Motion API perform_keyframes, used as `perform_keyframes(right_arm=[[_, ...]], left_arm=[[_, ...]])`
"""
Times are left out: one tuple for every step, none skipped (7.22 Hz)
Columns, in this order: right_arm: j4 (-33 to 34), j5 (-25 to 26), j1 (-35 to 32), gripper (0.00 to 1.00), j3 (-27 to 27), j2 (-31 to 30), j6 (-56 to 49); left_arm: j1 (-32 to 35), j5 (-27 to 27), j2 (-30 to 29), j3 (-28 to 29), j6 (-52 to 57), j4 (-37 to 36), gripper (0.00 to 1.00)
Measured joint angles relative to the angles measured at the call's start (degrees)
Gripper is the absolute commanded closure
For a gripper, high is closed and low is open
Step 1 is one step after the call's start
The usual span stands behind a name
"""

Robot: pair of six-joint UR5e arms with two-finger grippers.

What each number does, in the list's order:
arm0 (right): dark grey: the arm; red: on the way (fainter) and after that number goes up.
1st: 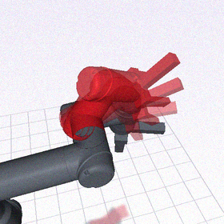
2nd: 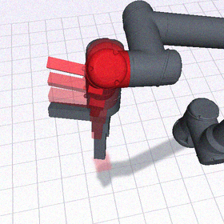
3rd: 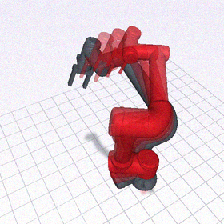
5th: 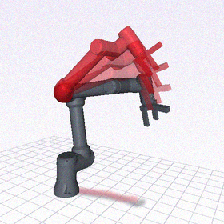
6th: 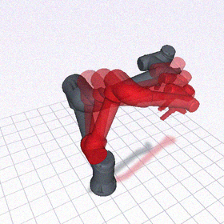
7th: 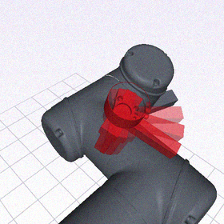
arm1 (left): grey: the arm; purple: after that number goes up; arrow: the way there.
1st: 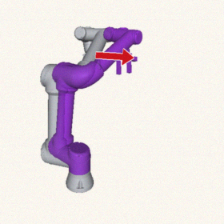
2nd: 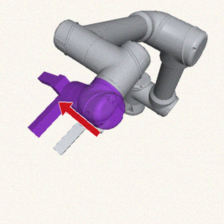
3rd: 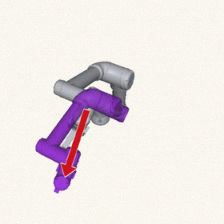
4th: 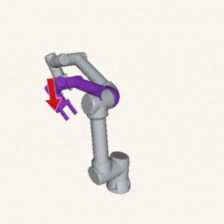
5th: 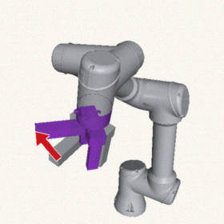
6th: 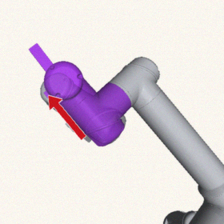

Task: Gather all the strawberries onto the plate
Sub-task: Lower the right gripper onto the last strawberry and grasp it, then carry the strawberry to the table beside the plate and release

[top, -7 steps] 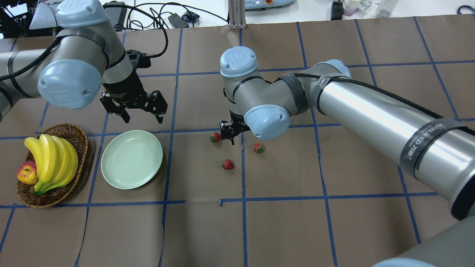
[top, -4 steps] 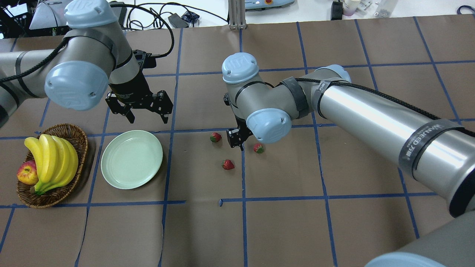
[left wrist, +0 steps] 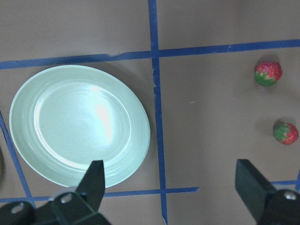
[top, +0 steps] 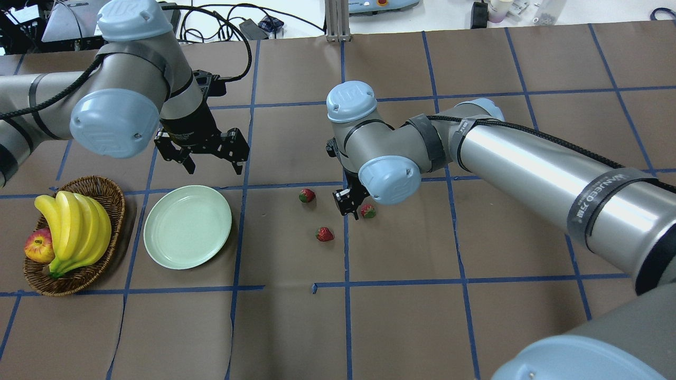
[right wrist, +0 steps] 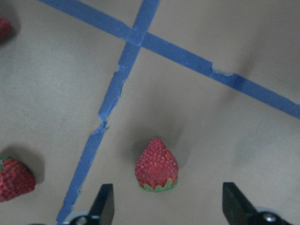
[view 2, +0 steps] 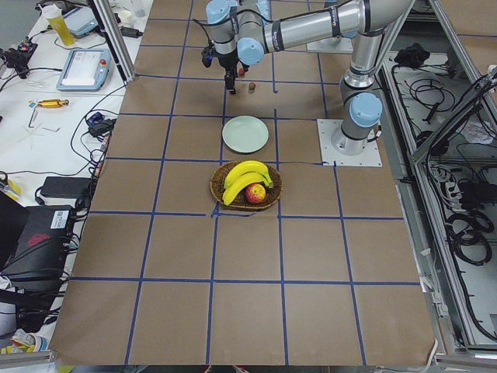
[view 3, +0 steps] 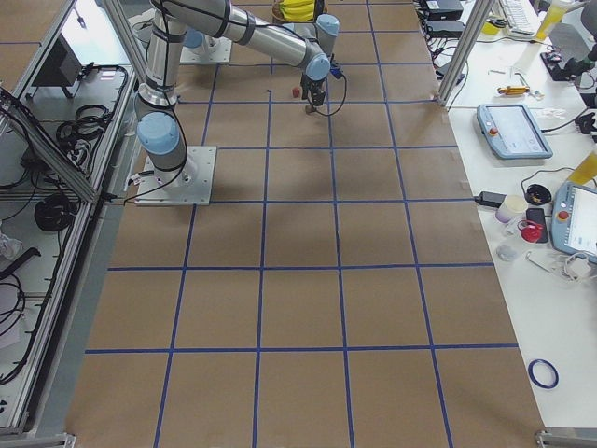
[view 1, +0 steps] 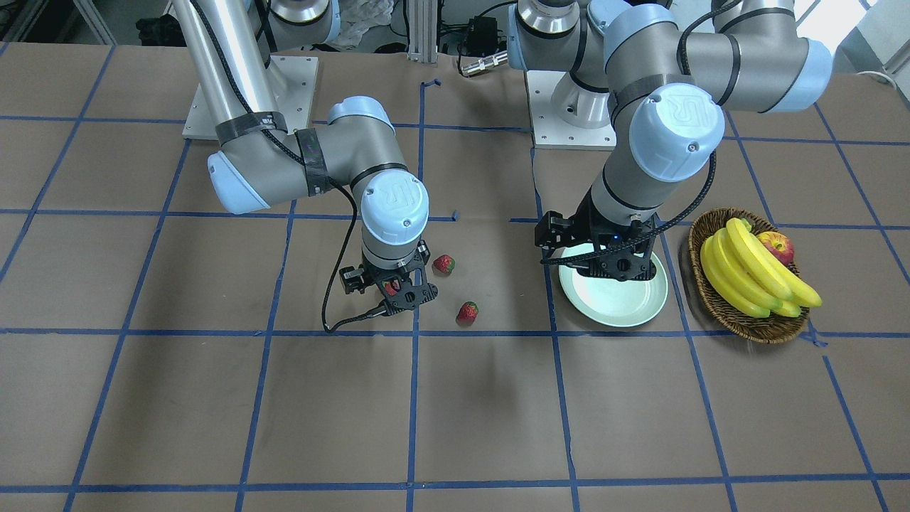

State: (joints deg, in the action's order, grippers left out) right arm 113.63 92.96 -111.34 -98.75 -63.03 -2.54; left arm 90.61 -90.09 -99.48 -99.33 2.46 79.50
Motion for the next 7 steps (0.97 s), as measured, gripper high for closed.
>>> perform_keyframes(right_arm=[[0.2,-0.3,0.0,0.4,0.0,0.6,-0.1],[0.3,-0.5,0.1,0.61,0.0,0.9,-0.1],[0.3,-0.6,0.1,0.97,0.0,1.1,-0.1],[0.3,-0.6,0.1,1.0,0.0,1.2,0.0],[0.3,-0.6,0.1,1.0,0.0,1.3,0.2],[0.3,-0.6,0.1,1.0,0.1,1.3,0.4],[0.3,-0.5,0.1,1.0,0.3,1.3,0.5]], left_arm=[[0.0,0.0,0.0,0.0,0.0,0.0,0.0],[0.0,0.0,-0.1,-0.1,0.0,0.0,0.0],[0.0,0.0,-0.1,-0.1,-0.1,0.0,0.0],[0.0,0.0,-0.2,-0.1,0.0,0.0,0.0],[0.0,0.0,-0.2,-0.1,0.1,0.0,0.0],[0.0,-0.1,-0.2,0.0,0.2,-0.2,0.0],[0.0,-0.1,-0.2,0.0,0.3,-0.5,0.0]])
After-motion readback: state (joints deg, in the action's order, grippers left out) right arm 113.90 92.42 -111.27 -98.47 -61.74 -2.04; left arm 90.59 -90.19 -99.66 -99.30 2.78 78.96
